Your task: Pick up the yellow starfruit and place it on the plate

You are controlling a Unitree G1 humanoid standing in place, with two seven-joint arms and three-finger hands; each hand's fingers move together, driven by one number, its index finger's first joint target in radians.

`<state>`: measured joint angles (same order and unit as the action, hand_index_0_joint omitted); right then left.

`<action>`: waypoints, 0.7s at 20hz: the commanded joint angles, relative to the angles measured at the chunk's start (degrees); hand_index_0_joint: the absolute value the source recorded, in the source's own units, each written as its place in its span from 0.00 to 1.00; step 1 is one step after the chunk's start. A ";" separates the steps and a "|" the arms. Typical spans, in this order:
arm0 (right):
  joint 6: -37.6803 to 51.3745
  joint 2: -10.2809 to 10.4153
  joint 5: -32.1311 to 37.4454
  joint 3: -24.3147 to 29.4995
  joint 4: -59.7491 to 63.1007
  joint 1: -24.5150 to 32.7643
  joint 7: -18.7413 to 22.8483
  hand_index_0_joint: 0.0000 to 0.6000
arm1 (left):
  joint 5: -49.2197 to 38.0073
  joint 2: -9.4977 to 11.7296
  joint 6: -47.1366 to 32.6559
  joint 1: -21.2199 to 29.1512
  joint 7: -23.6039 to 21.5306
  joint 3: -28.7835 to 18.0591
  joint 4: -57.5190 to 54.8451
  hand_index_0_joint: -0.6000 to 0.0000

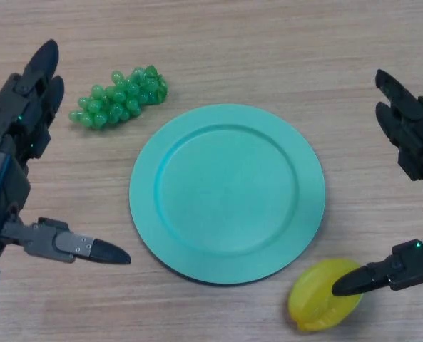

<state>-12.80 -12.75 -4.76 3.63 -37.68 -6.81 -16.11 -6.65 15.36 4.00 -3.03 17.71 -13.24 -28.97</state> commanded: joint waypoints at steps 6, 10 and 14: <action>9.08 -0.58 -2.57 1.37 0.59 1.28 2.33 0.00 | -0.03 0.28 -6.40 0.56 -3.96 -2.53 -1.14 1.00; 13.40 -1.18 -3.18 2.19 5.40 1.63 1.52 0.00 | -0.82 0.28 -3.90 0.46 -4.53 -2.57 -1.25 1.00; 12.12 -1.20 -1.08 2.49 5.52 1.12 -0.40 0.00 | 1.28 0.38 0.62 0.21 -3.93 -2.47 -4.12 1.00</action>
<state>-7.20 -12.81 -9.16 3.61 -28.95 -6.58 -17.16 -4.97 13.99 9.20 -3.79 15.99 -13.02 -29.29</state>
